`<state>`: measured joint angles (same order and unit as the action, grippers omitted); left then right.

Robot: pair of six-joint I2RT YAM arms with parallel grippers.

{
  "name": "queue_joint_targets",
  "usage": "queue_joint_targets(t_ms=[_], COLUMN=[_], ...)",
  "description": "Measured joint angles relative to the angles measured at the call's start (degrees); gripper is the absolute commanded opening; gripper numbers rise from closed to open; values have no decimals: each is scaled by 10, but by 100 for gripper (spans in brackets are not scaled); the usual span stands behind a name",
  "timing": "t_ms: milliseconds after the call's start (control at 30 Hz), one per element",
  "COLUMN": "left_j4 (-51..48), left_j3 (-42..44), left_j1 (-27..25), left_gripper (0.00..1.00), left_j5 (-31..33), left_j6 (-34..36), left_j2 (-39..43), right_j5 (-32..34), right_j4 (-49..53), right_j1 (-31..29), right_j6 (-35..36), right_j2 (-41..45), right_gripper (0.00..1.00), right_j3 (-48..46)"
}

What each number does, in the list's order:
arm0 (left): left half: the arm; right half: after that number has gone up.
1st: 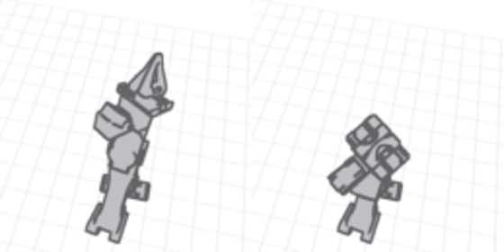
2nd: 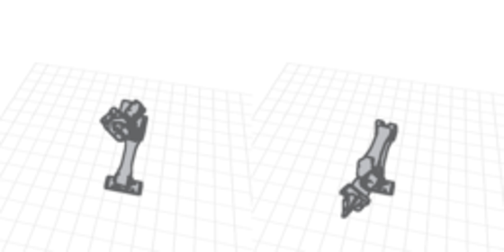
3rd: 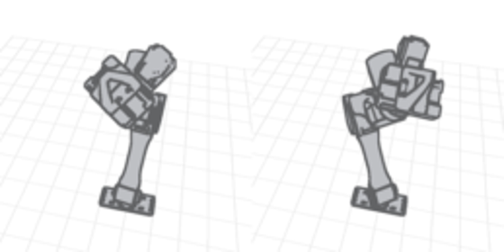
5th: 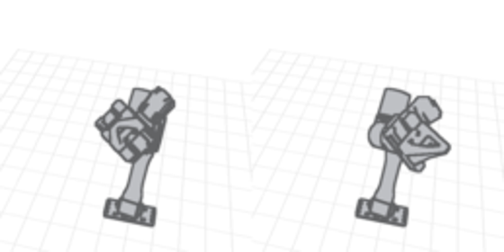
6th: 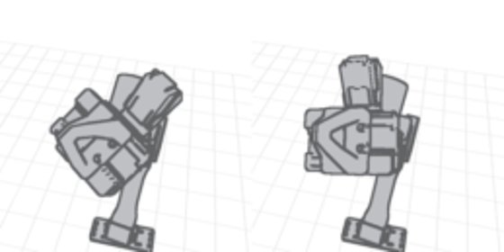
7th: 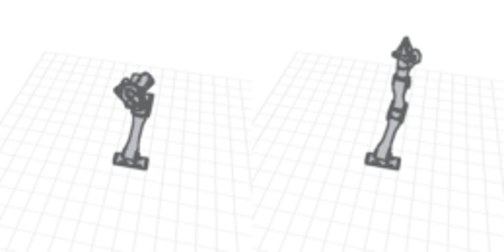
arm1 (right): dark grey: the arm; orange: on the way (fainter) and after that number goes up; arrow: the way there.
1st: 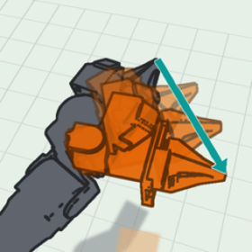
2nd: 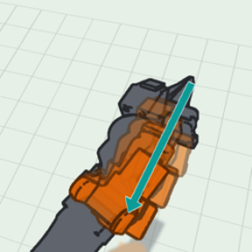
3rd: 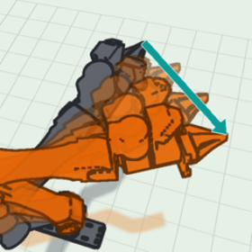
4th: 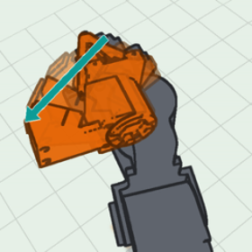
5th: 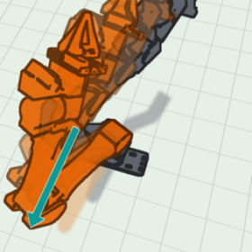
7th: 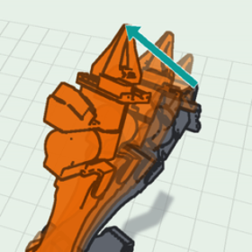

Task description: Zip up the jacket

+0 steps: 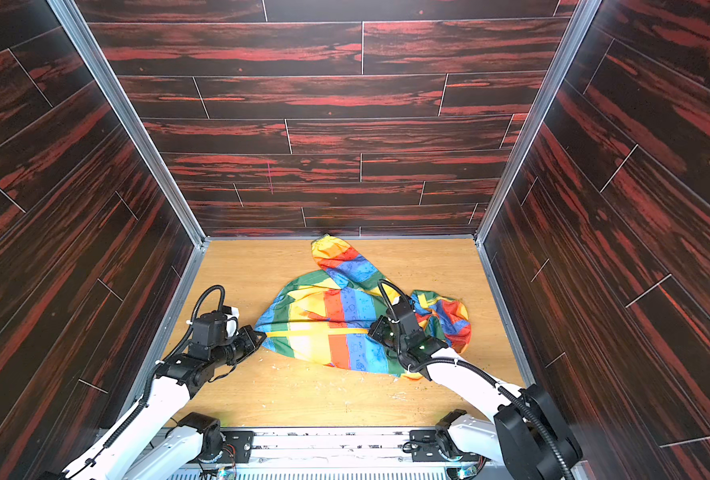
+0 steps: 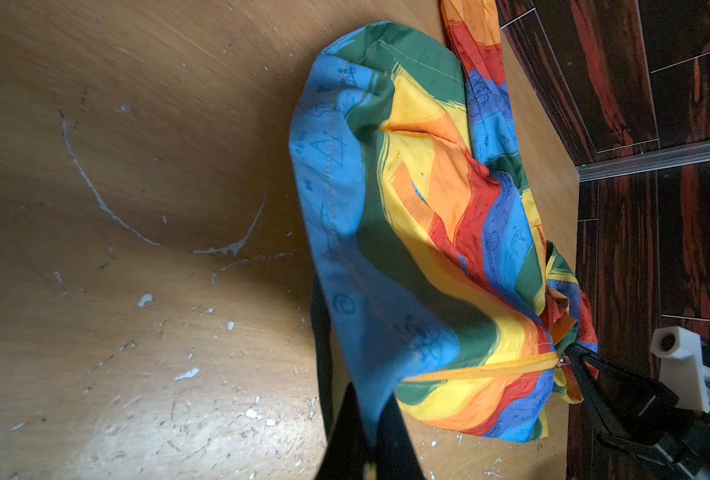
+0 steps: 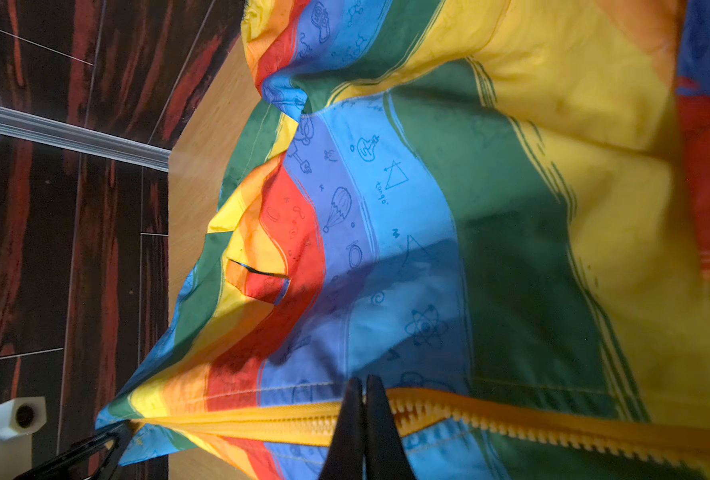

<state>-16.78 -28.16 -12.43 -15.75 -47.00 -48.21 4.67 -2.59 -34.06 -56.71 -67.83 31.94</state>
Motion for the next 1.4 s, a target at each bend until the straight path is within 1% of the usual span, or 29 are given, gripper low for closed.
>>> queue_joint_targets(t_ms=[933, 1400], left_j4=[2, -23], left_j3=[2, 2], left_j1=[1, 2], left_gripper=[0, 0], left_j5=[10, 56], left_j6=[-10, -10], left_j2=[10, 29], right_j5=[-6, -10], right_j4=[26, 36], right_j1=[21, 50], right_j6=[14, 26], right_j2=[14, 24], right_gripper=[0, 0], right_j3=[-6, -6])
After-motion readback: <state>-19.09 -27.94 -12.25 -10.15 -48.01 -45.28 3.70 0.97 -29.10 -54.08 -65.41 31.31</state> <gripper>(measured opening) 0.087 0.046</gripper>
